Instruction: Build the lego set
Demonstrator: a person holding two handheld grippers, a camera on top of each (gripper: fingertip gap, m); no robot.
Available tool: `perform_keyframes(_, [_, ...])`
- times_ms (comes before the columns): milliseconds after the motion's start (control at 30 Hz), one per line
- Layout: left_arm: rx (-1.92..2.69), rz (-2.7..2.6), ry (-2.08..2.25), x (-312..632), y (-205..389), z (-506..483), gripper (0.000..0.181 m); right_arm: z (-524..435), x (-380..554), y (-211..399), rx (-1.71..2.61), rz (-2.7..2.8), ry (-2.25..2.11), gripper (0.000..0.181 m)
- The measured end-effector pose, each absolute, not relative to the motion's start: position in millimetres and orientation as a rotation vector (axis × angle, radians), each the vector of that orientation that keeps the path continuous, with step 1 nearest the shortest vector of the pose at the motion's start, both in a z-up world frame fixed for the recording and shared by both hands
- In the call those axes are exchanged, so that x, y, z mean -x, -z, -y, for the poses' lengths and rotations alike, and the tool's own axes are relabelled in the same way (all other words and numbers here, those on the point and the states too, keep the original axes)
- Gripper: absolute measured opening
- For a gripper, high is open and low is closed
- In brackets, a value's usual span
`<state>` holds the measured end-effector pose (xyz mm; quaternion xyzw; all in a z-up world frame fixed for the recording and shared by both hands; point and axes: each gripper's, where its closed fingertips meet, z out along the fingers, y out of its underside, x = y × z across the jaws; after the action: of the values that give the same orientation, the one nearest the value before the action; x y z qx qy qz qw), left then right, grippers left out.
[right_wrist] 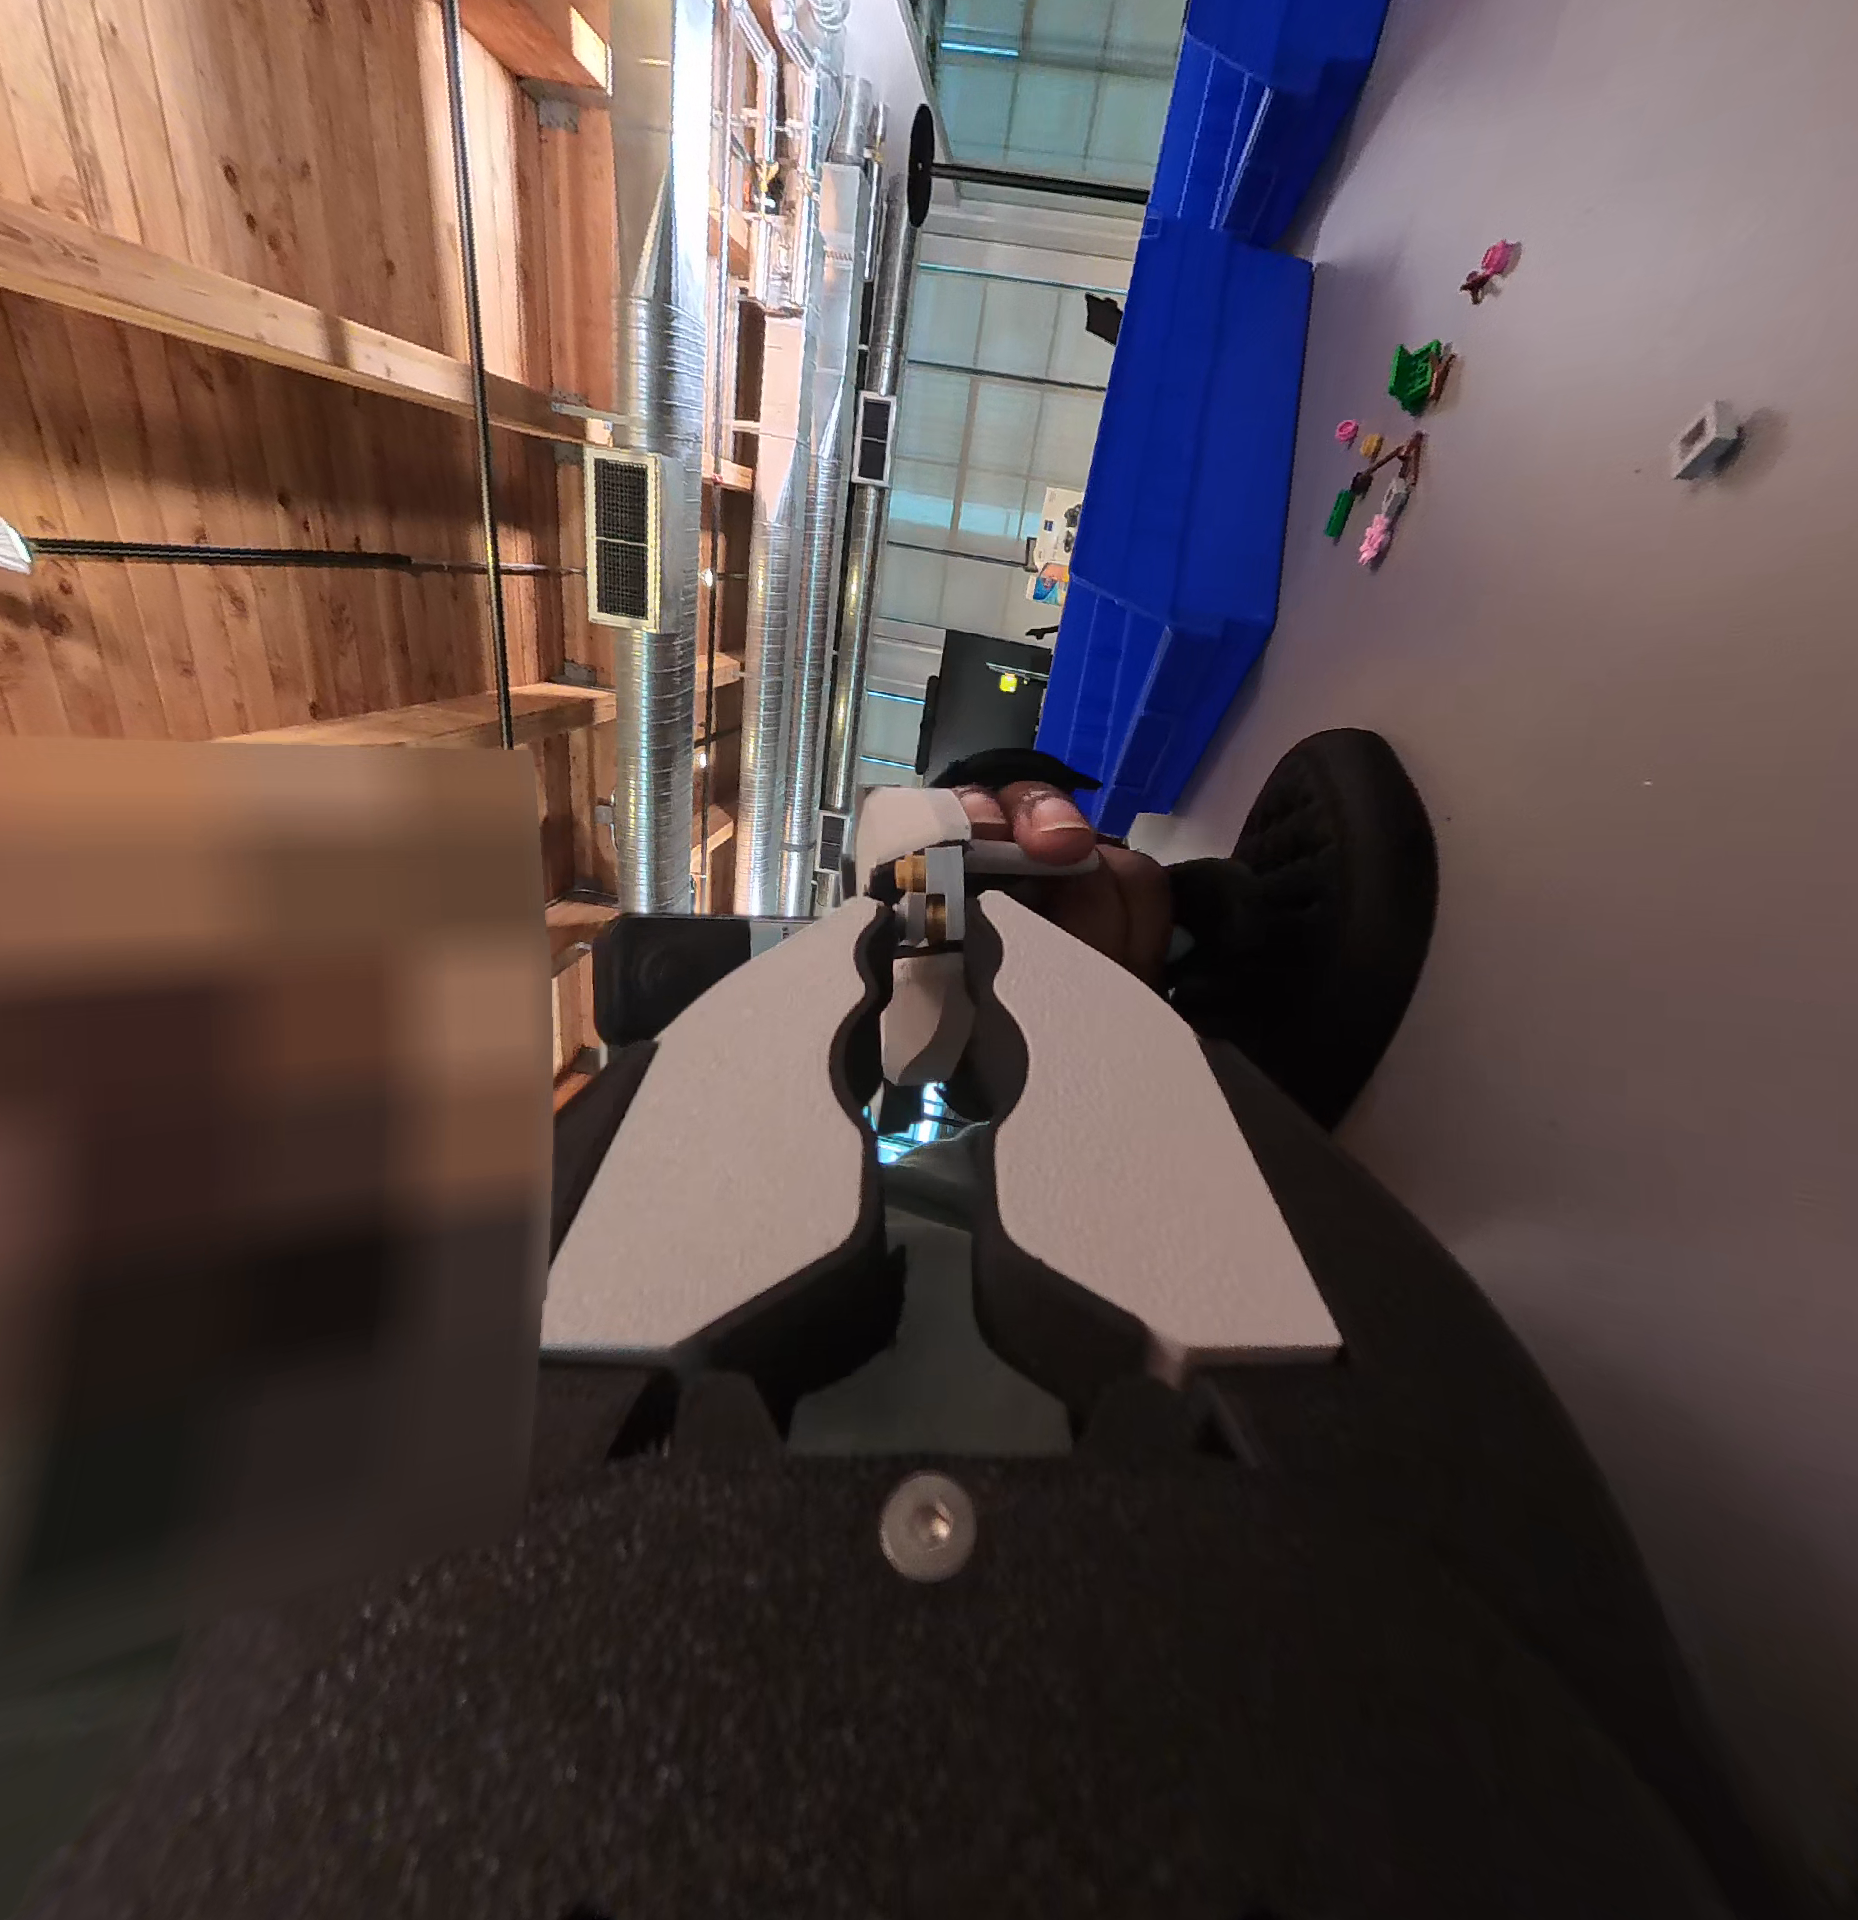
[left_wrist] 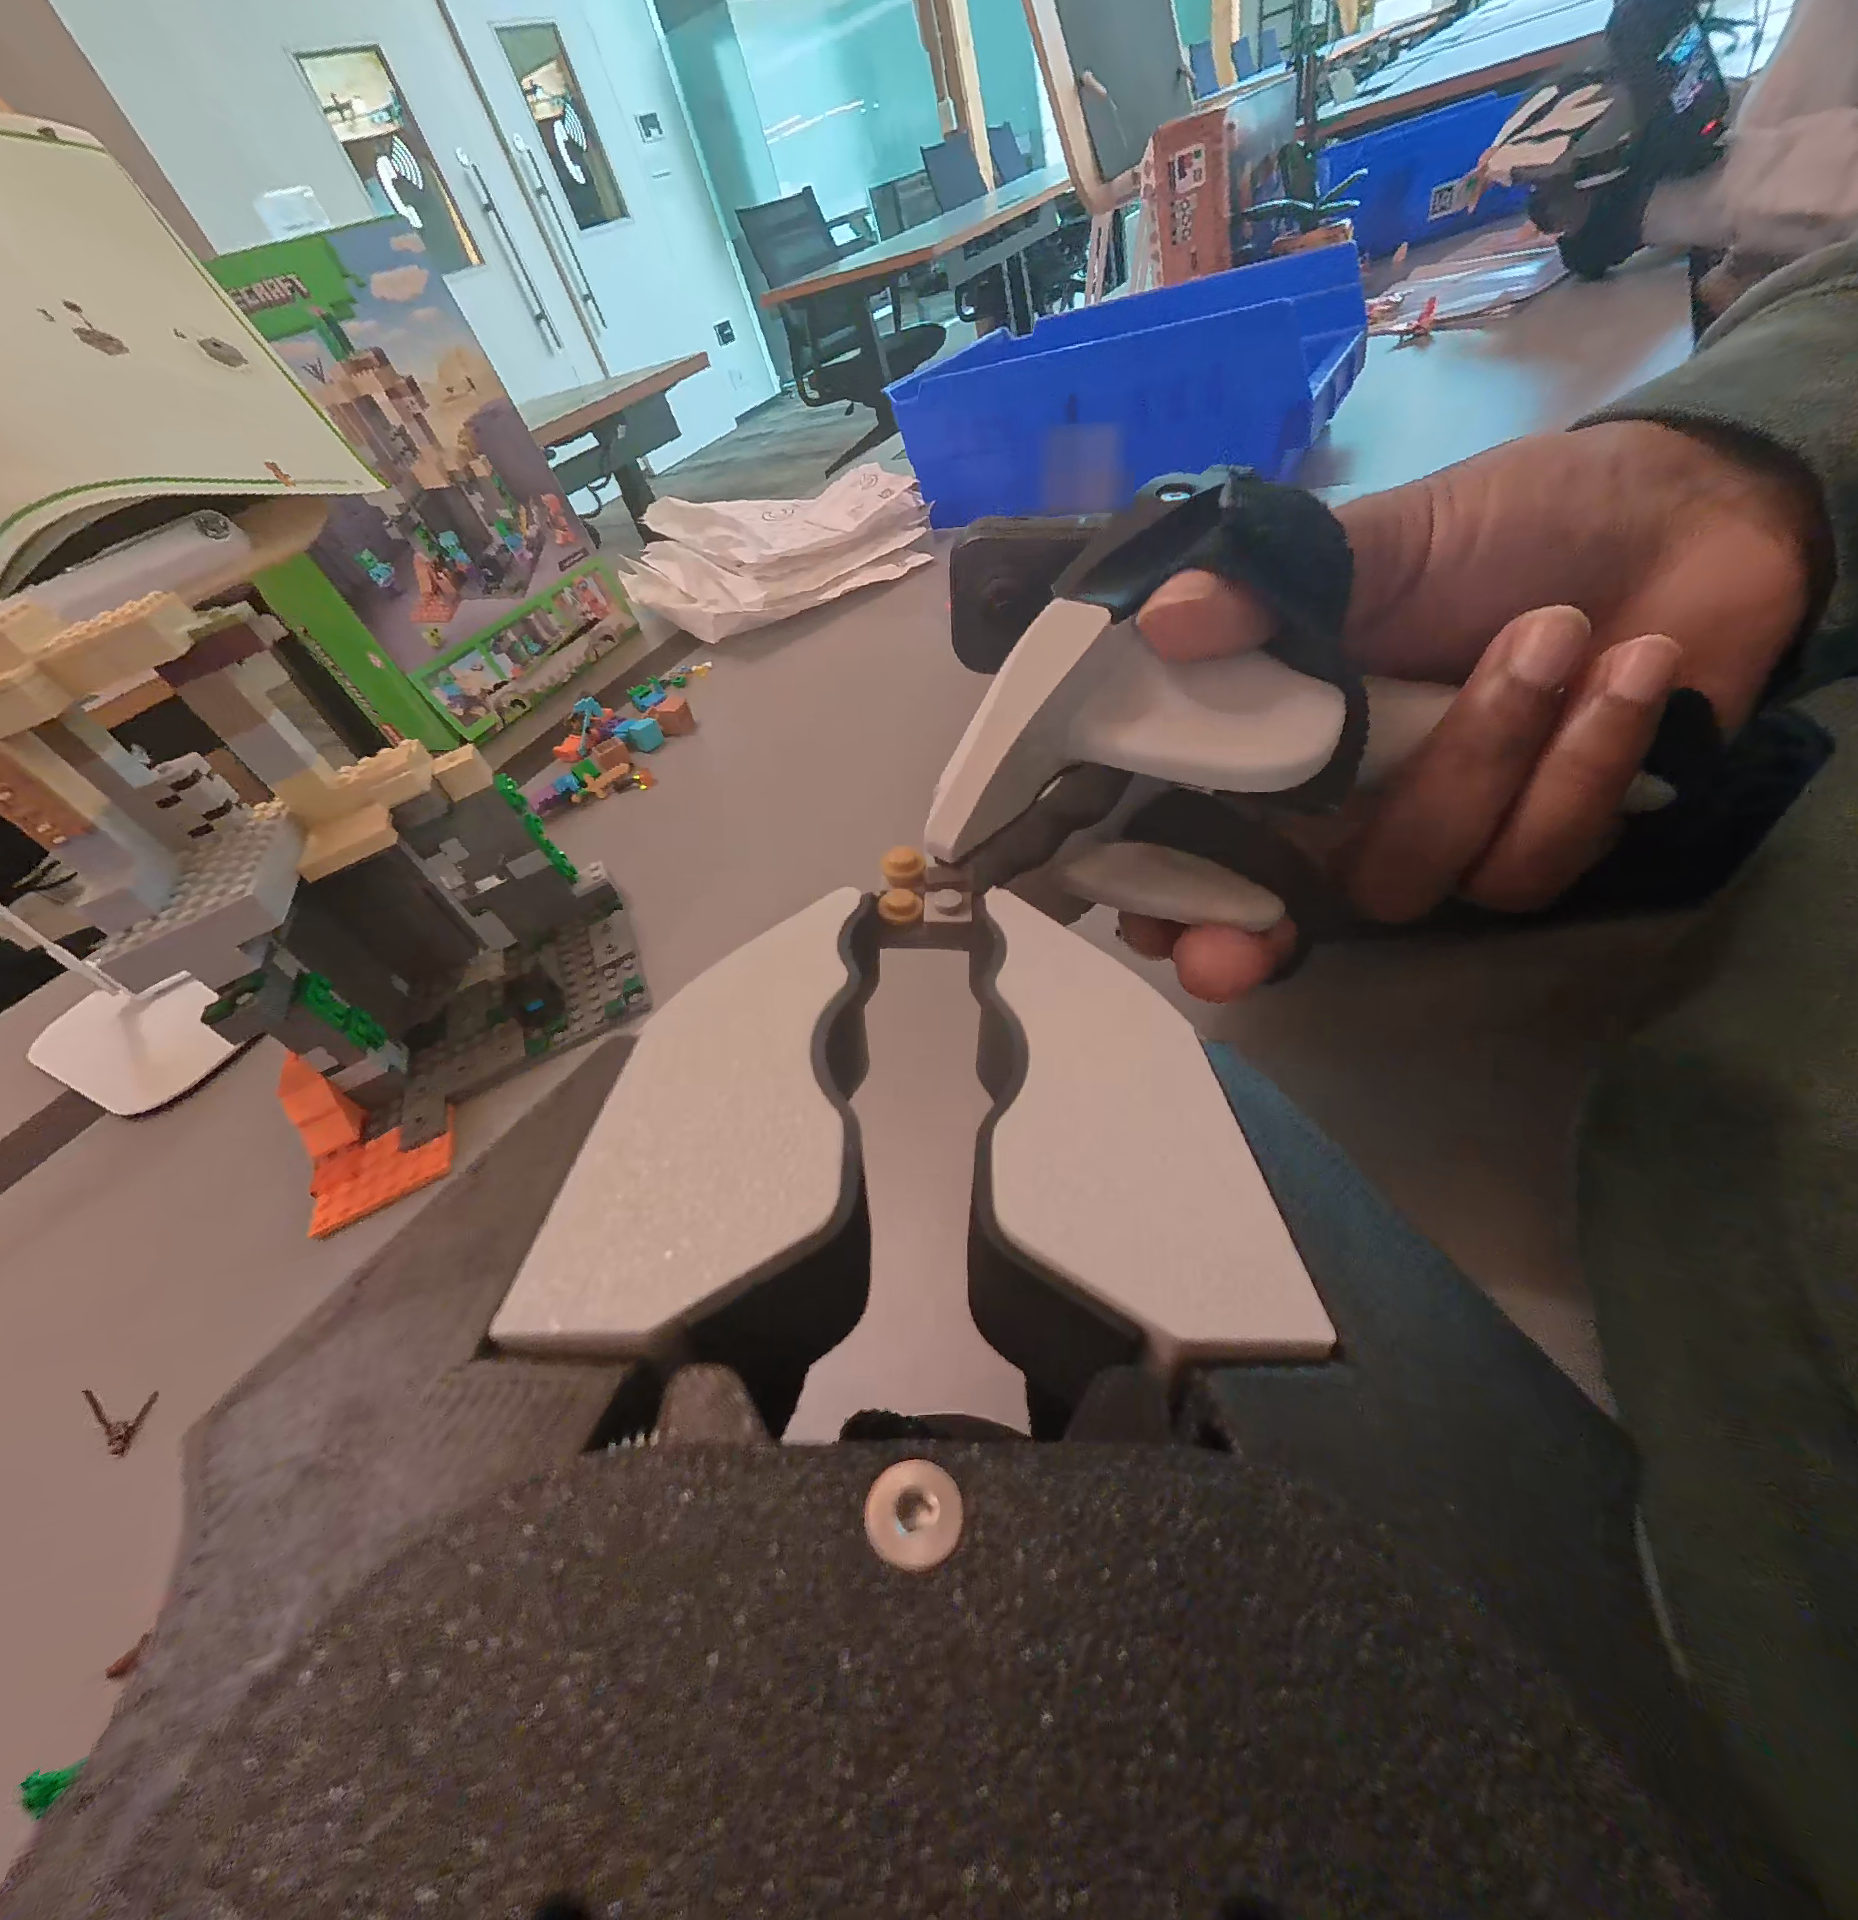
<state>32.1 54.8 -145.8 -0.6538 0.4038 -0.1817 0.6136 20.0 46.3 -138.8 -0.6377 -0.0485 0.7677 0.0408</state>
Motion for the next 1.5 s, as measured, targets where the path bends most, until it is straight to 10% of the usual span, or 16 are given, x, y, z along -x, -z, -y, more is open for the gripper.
perform_keyframes(933, [1.542, -0.807, 0.522, -25.0, 136.3, -55.8, 0.016, -44.3, -17.0, 131.5, 1.813, 0.137, -2.326, 0.031])
perform_keyframes(1500, [1.619, -0.824, 0.586, -24.1, 155.0, -59.8, 0.016, -150.5, -83.4, 160.6, 1.949, 1.253, -0.94, 0.0])
